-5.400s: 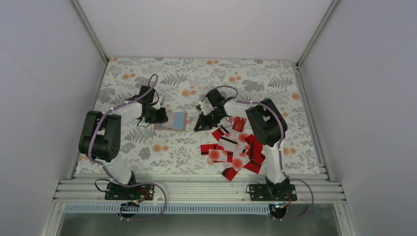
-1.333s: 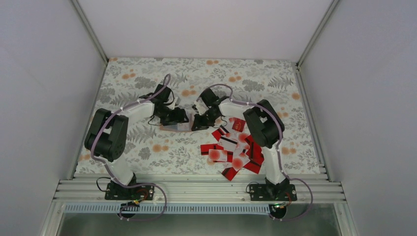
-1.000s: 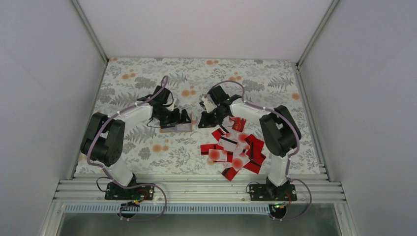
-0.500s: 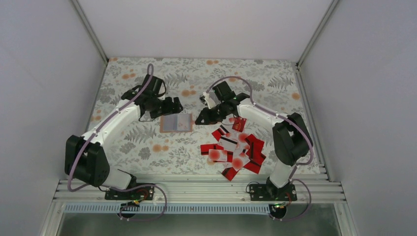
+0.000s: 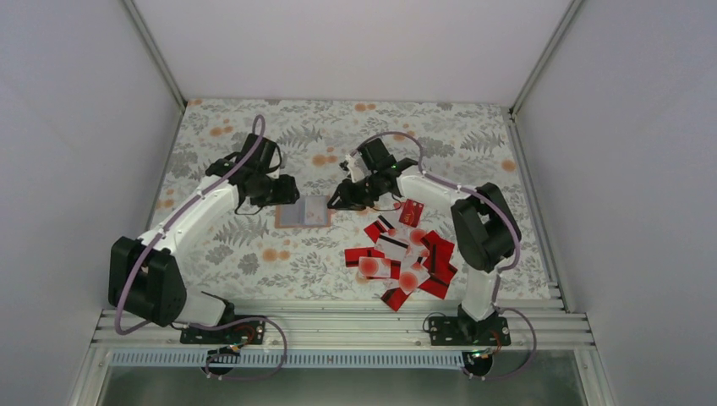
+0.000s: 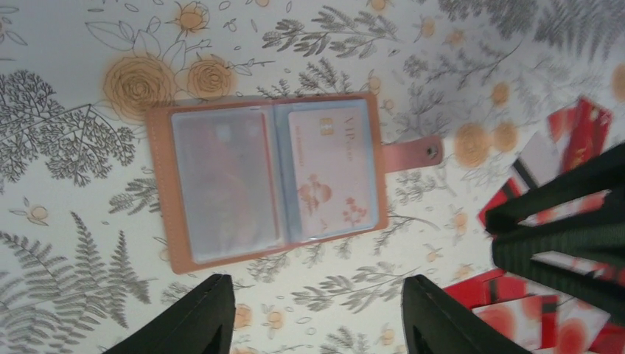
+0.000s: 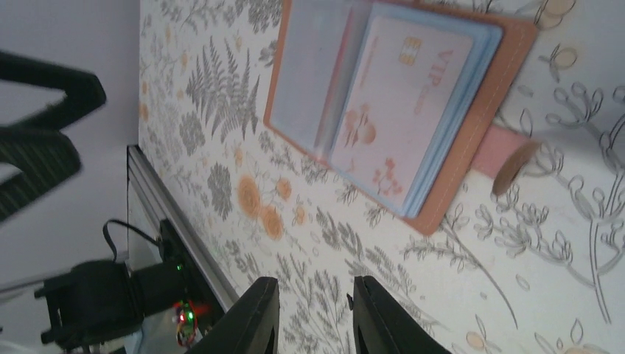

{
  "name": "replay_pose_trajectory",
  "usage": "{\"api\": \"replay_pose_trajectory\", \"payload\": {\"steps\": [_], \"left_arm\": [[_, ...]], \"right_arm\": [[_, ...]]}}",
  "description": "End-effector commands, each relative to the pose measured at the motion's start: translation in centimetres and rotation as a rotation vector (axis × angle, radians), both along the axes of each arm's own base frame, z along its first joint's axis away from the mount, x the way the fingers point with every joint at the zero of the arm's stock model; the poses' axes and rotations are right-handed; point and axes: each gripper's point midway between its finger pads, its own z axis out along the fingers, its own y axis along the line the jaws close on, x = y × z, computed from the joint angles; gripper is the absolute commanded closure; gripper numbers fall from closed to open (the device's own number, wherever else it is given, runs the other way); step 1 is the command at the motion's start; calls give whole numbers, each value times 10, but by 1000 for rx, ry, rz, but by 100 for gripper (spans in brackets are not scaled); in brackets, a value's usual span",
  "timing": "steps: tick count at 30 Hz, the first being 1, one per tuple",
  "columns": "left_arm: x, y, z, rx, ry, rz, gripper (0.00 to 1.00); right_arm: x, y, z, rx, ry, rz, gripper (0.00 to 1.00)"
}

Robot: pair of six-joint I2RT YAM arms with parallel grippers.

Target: Put the credit cards into the card holder

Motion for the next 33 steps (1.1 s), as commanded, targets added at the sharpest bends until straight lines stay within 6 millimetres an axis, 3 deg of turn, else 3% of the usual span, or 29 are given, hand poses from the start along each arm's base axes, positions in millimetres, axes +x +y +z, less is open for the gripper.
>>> {"api": "replay_pose_trajectory", "payload": {"steps": [1, 4, 8, 11, 22, 33], "left_arm": [[10, 4, -18, 19, 0, -29, 47], [19, 6, -27, 40, -3, -18, 57], [29, 7, -47, 49, 32, -9, 70], [33, 6, -54, 52, 41, -18, 73], [38, 3, -91, 58, 116, -45, 79], [24, -10, -124, -18, 164, -84, 80]], "right_arm": [[28, 12, 9, 14, -3, -76, 71], [35, 16, 3, 5, 3, -80, 68], [44, 19, -19, -20, 11, -83, 68], [43, 29, -25, 26, 45, -63, 68], [46, 37, -58, -29, 111, -42, 67], [37, 31, -82, -97, 161, -23, 67]]}}
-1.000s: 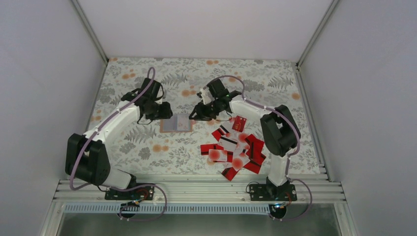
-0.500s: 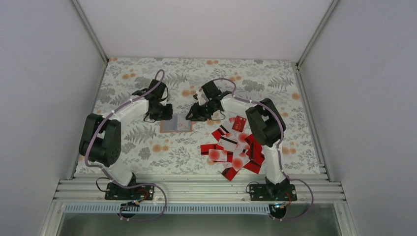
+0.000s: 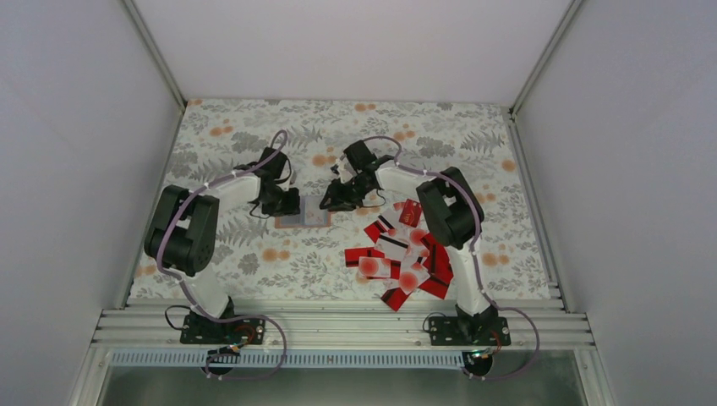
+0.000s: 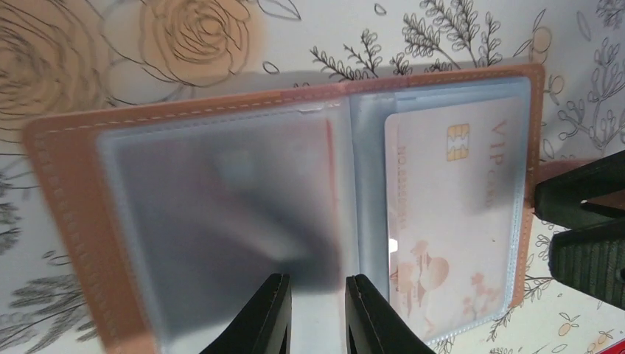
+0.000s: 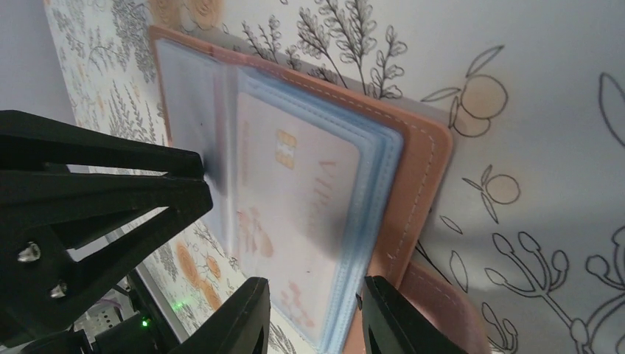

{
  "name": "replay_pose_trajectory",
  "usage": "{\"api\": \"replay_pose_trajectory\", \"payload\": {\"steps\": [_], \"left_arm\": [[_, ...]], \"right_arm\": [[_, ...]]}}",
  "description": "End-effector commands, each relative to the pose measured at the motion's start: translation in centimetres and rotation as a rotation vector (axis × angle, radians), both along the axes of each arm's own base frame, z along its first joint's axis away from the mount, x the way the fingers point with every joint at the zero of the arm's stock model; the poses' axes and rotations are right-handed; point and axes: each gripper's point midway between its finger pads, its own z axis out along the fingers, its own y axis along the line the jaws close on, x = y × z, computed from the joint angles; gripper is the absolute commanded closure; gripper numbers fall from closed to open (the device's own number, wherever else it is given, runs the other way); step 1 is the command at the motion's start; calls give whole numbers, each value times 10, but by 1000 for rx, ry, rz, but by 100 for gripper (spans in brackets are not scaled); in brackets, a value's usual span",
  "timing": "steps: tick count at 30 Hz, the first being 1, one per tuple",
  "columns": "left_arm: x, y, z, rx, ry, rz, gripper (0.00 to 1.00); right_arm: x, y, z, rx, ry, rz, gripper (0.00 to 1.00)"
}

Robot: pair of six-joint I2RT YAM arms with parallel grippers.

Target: Put the credit cards into the card holder

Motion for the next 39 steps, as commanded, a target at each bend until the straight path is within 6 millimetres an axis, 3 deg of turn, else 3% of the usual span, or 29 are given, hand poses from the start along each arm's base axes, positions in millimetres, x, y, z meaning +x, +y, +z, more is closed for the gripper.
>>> {"api": "replay_pose_trajectory", "payload": {"steps": [1, 7, 25, 33, 39], "left_arm": [[0, -10, -10, -56, -6, -35, 80], [-6, -17, -22, -73, 16, -61, 80], [-7, -22, -24, -78, 24, -92, 80], [-8, -22, -24, -79, 23, -96, 85], [-9, -21, -25, -80, 29, -96, 91]], "right_arm": [[-5, 2, -10, -10, 30, 26, 67], [-2, 7, -7, 10, 27, 38, 69], [1, 9, 6, -20, -24, 36, 74], [-4, 17, 1, 3, -12, 54, 74], [-4, 11, -11, -44, 13, 30, 74]]}}
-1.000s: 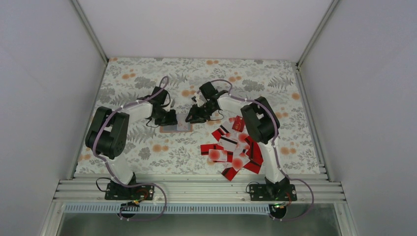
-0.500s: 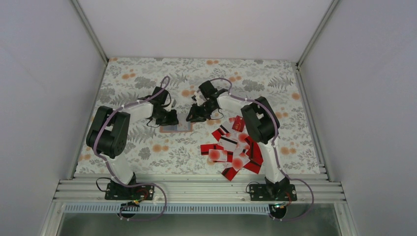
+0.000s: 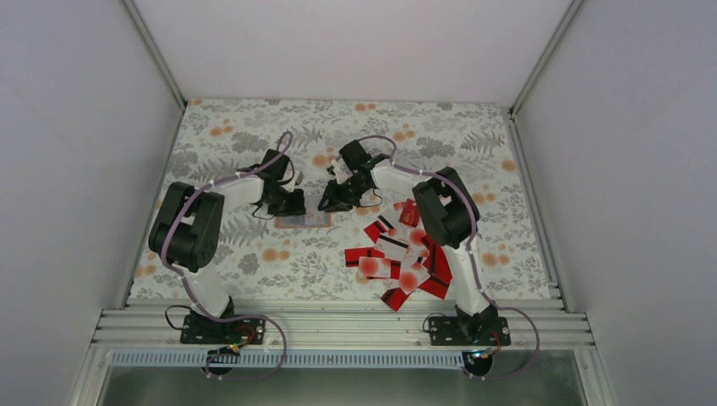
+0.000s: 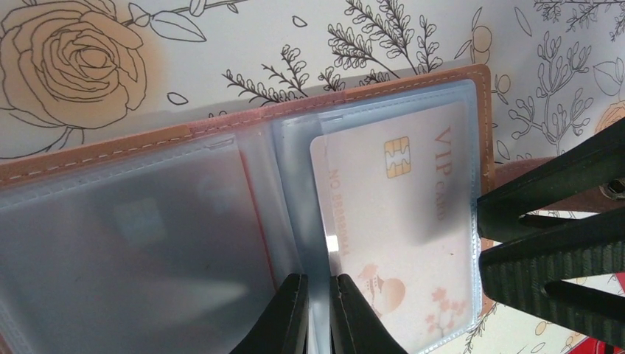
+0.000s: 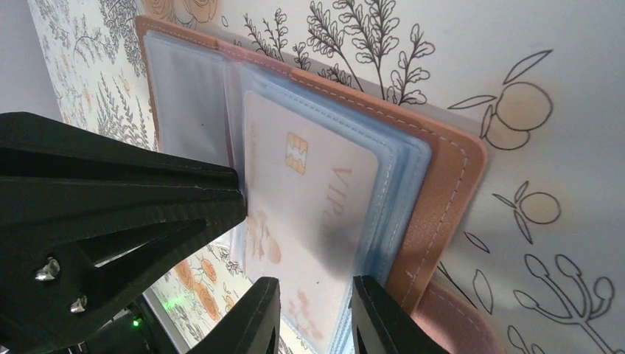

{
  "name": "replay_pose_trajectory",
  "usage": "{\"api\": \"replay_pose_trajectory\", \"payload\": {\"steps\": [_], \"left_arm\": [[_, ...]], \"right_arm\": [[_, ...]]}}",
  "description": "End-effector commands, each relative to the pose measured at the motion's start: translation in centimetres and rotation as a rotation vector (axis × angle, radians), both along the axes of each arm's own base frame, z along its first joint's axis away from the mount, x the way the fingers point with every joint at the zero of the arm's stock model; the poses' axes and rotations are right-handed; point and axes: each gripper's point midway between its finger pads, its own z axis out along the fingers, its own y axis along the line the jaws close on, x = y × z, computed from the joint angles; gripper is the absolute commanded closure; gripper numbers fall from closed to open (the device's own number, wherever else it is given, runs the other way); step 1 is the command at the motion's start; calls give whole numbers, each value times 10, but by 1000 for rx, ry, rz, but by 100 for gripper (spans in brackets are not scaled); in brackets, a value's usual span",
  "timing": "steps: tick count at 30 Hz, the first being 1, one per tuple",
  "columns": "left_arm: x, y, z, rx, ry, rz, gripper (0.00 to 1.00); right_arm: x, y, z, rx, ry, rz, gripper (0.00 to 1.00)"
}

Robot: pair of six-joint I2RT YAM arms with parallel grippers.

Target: Put the credit cards into the card holder

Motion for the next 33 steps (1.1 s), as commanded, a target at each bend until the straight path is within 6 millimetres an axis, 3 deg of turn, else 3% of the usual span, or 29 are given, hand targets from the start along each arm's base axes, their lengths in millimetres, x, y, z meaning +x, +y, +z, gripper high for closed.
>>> {"api": "replay_pose_trajectory", "payload": {"steps": [1, 5, 11, 15, 21, 33], "left_arm": [[-11, 0, -12, 10, 45, -15, 92], [-13, 0, -6, 3, 46, -6, 97], [-11, 11, 7, 50, 12, 15, 98], [-15, 11, -7, 58, 41, -14, 98], [-17, 6, -21, 41, 70, -28, 98], [-17, 2, -23, 21, 83, -31, 98]], "right_arm": [[-1, 3, -8, -25, 13, -7, 74], [-4, -5, -19, -70, 42, -32, 73], [-9, -14, -34, -93, 102, -63, 73], [-11, -14, -38, -79, 122, -65, 73], [-13, -1, -28, 14, 141, -37, 74], [-16, 23, 2, 193, 145, 34, 74]]}}
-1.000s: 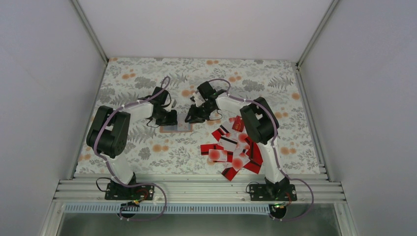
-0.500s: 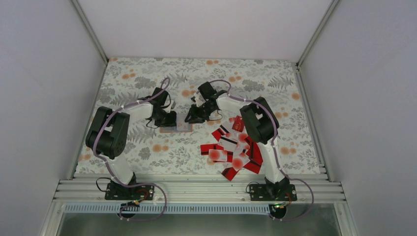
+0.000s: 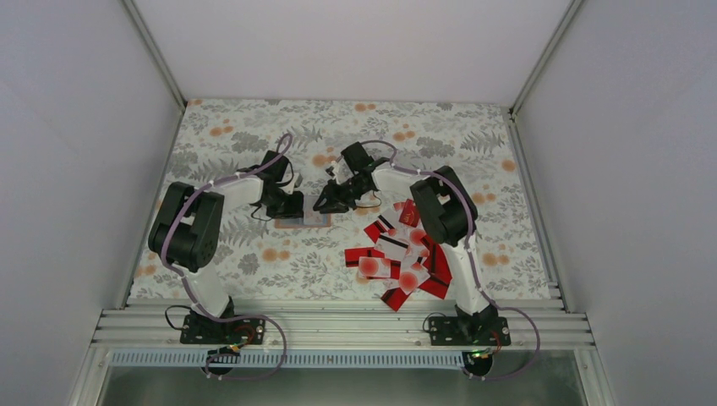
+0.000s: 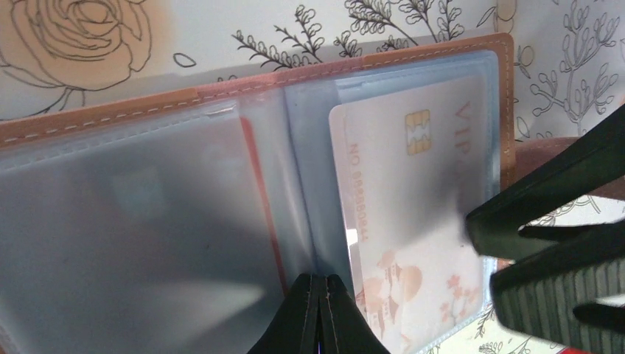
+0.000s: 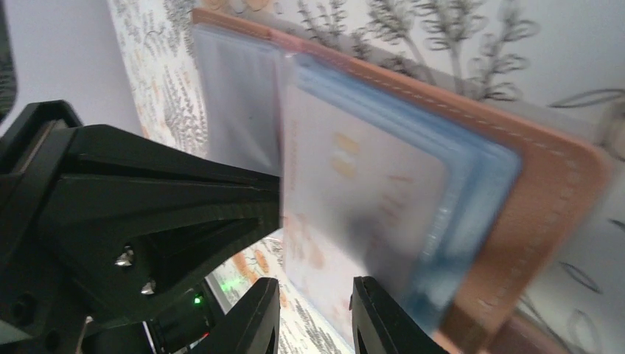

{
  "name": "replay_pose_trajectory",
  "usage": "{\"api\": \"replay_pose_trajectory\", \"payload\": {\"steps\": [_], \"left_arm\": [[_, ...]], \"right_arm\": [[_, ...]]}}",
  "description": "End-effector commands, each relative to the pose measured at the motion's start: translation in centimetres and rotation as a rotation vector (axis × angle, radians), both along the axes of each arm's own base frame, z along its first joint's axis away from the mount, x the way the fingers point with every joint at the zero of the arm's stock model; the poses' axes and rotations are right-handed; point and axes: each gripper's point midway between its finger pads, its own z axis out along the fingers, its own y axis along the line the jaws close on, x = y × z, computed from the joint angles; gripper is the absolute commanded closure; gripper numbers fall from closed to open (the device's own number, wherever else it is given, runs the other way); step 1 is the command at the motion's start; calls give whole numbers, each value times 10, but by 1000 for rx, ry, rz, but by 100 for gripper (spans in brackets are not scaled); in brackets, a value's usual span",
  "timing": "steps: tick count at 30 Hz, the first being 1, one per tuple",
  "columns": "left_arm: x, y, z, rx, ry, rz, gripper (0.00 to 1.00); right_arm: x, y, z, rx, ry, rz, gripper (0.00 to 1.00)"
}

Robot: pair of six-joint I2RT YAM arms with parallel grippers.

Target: Put the credit cards into the card holder

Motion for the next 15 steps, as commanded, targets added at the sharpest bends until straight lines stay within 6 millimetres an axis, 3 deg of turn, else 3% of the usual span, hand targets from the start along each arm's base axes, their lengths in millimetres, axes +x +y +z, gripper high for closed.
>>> {"api": "replay_pose_trajectory", "payload": {"steps": [1, 8, 15], "left_arm": [[-10, -2, -19, 0, 54, -21, 98], [-6, 0, -12, 14, 46, -8, 98], [6, 8, 29, 62, -37, 11, 97]], "right_arm": [[-12, 14, 1, 83, 38, 48, 74], [-5, 8, 9, 25, -19, 38, 74], [-2, -8, 16, -72, -82, 20, 73]]}}
